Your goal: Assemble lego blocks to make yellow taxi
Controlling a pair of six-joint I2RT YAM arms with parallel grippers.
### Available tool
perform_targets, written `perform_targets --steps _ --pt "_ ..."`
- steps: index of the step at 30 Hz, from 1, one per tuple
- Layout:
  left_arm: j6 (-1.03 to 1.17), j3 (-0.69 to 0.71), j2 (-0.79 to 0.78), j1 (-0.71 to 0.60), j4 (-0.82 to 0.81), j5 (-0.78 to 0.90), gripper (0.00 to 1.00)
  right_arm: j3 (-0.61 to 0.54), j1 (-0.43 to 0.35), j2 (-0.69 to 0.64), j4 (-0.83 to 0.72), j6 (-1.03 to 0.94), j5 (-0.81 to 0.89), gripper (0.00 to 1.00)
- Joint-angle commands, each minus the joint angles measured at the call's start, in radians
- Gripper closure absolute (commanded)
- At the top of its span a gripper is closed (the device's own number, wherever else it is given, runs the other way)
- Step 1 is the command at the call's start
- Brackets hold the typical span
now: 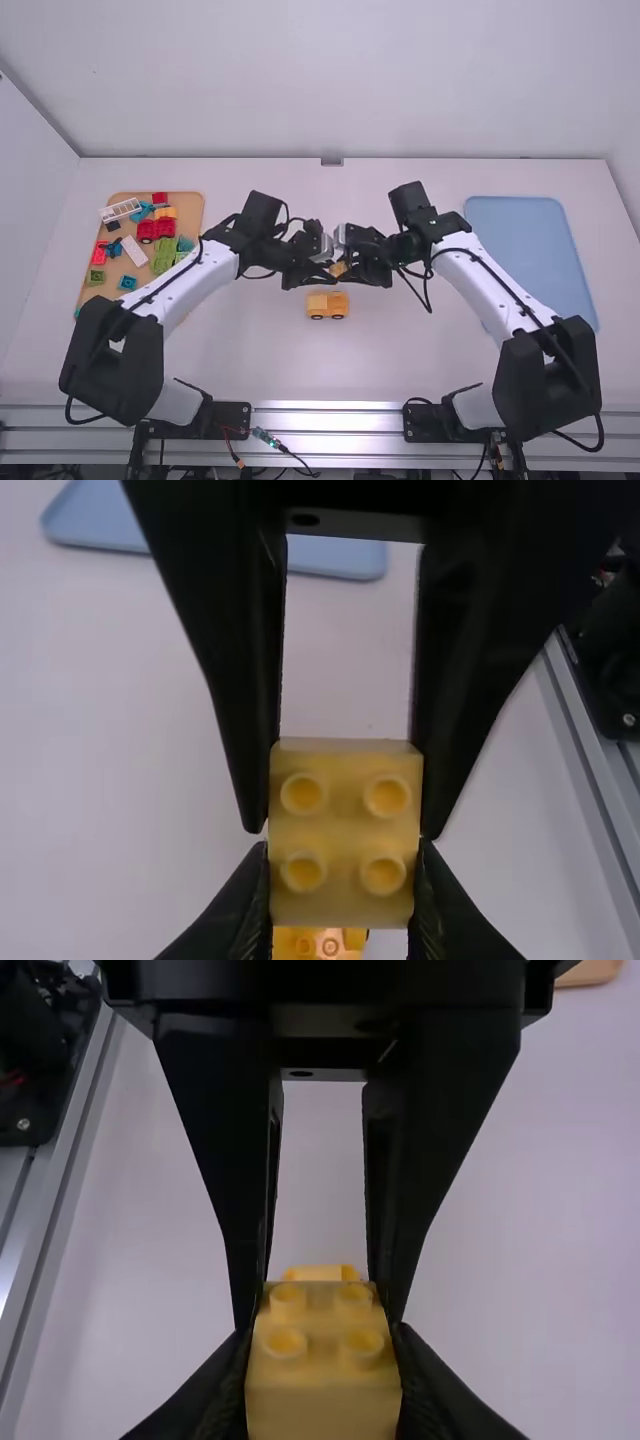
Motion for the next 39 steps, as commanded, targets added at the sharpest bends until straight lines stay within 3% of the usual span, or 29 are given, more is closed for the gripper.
perform_targets --steps 1,6,8,14,25,30,35,39 --pt "-0.015 0.01 0.003 -0.006 0.005 0.032 0.98 0.0 0.007 -0.026 -0.005 -0.001 -0.012 0.58" --pt "-0.015 0.01 0.003 -0.005 0.004 0.005 0.98 0.0 0.007 -0.026 -0.005 -0.001 -0.012 0.3" --pt "-0.016 0.01 0.003 -0.006 0.003 -0.005 0.98 0.001 0.006 -0.026 -0.005 -0.002 -0.006 0.01" --pt "-0.124 0.01 0.003 -0.016 0.031 -0.13 0.98 0.0 -0.043 -0.052 -0.035 0.03 0.12 0.01" --pt "-0.197 0.011 0.077 -0.247 0.136 -0.414 0.99 -0.014 -0.347 -0.208 0.001 0.599 0.379 0.01" --pt "-0.222 0.026 0.17 -0.291 0.155 -0.461 0.99 -0.103 -0.454 -0.248 0.102 0.856 0.526 0.01" --pt "-0.223 0.126 0.298 -0.312 0.09 -0.492 0.99 -0.217 -0.517 -0.313 0.191 0.908 0.512 0.01" --pt "-0.196 0.216 0.38 -0.34 0.023 -0.52 0.98 -0.28 -0.524 -0.37 0.224 0.909 0.508 0.01"
